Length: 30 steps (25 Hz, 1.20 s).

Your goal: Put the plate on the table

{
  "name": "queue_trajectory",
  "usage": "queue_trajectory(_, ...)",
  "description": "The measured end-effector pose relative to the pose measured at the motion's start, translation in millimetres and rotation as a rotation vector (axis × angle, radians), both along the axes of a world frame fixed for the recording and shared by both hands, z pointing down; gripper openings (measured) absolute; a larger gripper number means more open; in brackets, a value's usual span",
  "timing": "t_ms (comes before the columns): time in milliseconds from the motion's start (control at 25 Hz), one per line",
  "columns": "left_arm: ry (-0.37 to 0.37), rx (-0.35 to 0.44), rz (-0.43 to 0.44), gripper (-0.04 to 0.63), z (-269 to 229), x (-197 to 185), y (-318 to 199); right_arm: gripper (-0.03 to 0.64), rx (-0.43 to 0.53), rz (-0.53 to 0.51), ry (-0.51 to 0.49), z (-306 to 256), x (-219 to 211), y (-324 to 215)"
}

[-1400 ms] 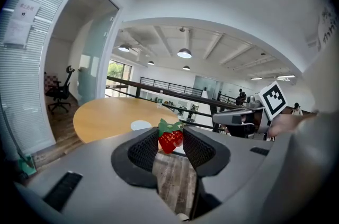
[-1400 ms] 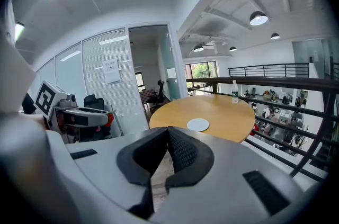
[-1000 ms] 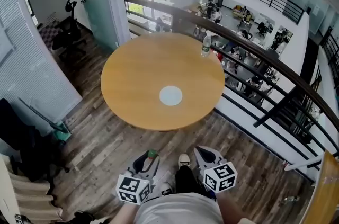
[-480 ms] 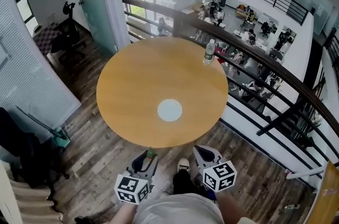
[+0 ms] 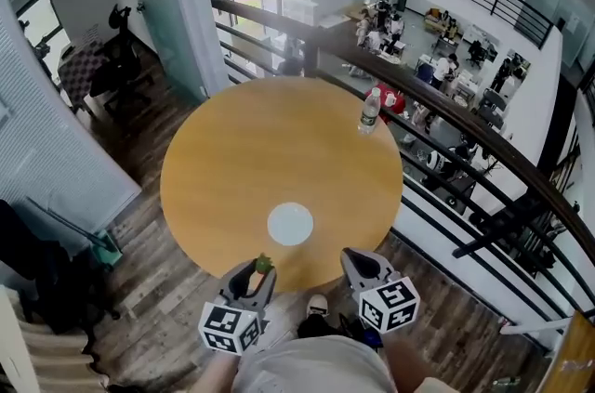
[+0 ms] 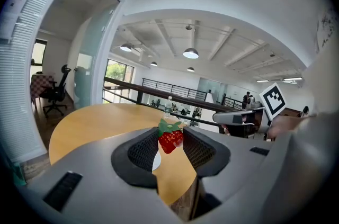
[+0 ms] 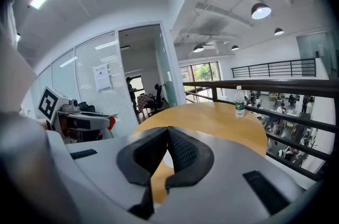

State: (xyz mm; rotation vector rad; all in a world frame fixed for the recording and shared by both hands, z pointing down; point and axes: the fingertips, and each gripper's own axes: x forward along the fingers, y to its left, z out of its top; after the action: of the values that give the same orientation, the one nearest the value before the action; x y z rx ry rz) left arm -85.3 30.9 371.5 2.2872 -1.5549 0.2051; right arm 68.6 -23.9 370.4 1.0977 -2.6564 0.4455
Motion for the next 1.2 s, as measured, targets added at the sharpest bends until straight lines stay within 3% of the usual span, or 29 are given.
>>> queue_trajectory(240,-0.007,0.0,-0.039,0.16,7.0,7.7,-53.6,0.02,-0.002,-0.03,-0.007,8.0,10.5,-55.1)
queue_trajectory(520,-0.013,-0.021,-0.065,0.16,11.7,8.5,-75.2,0.02,-0.02,-0.046,-0.002,12.3,17.0,-79.2)
queue_trajectory(1200,-0.02,-0.089,0.035,0.16,26.1,-19.2,-127.1,0.02,-0.051,0.02,0.017,15.9,-12.0,-116.6)
